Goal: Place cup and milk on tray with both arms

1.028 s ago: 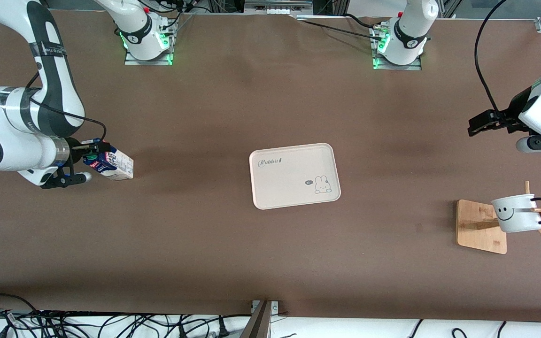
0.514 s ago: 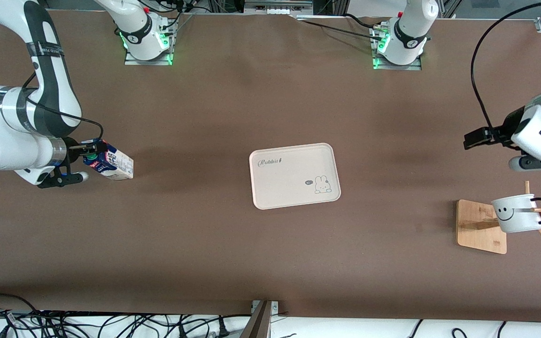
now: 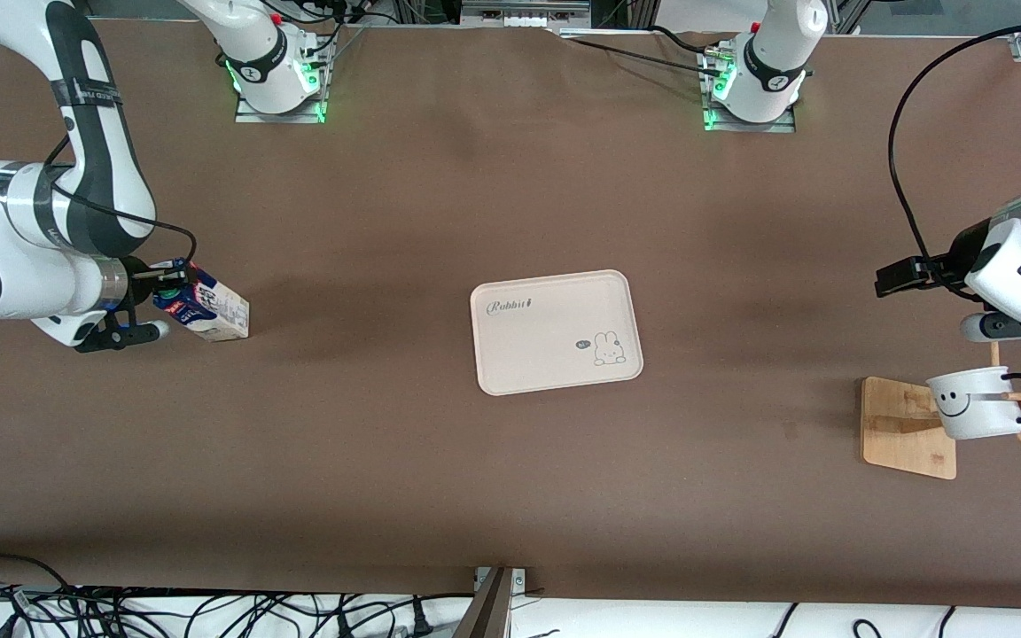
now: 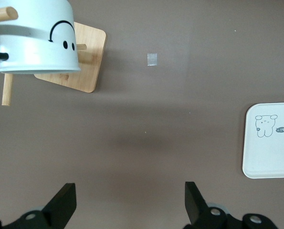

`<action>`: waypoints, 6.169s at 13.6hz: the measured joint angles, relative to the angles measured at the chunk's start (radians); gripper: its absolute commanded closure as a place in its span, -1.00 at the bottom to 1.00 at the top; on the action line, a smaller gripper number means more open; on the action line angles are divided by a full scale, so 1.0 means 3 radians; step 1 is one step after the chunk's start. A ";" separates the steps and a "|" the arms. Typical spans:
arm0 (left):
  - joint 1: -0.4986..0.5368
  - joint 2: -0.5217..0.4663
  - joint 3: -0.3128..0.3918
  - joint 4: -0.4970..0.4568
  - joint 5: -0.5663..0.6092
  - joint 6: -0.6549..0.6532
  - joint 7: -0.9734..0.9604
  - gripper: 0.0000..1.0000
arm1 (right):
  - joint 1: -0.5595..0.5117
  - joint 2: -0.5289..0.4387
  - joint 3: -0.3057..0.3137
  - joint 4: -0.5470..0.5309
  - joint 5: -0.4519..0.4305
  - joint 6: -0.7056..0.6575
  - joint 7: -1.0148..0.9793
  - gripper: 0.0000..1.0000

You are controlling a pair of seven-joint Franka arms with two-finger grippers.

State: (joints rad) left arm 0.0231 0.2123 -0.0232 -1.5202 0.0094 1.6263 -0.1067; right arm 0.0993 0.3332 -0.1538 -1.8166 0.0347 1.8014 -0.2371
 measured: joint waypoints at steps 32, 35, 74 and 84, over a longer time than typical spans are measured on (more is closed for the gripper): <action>0.0360 0.0018 0.0030 -0.1831 0.0795 0.3997 0.0254 -1.00 | 0.1829 0.0936 0.0107 0.2199 0.0638 -0.0411 0.2290 0.04; 0.0434 0.0015 0.0031 -0.1829 0.0965 0.4011 0.0254 -1.00 | 0.1905 0.1126 0.0099 0.2335 0.0654 -0.0367 0.2365 0.04; -0.0028 -0.0440 -0.0455 -0.1884 0.1012 0.3011 0.0087 1.00 | 0.2439 0.1607 -0.0214 0.2401 0.0847 0.0245 0.2244 -1.00; -0.0669 0.0036 -0.0715 -0.1290 0.0165 0.1558 -0.0022 1.00 | 0.2454 0.1126 -0.0555 0.2506 0.1057 -0.0138 0.2702 -1.00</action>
State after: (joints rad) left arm -0.1775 0.2233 -0.2377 -1.9072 0.0590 2.0937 -0.1133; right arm 0.8355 0.6711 -0.3202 -1.0647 0.3519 1.7601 0.5736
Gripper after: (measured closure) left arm 0.916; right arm 0.000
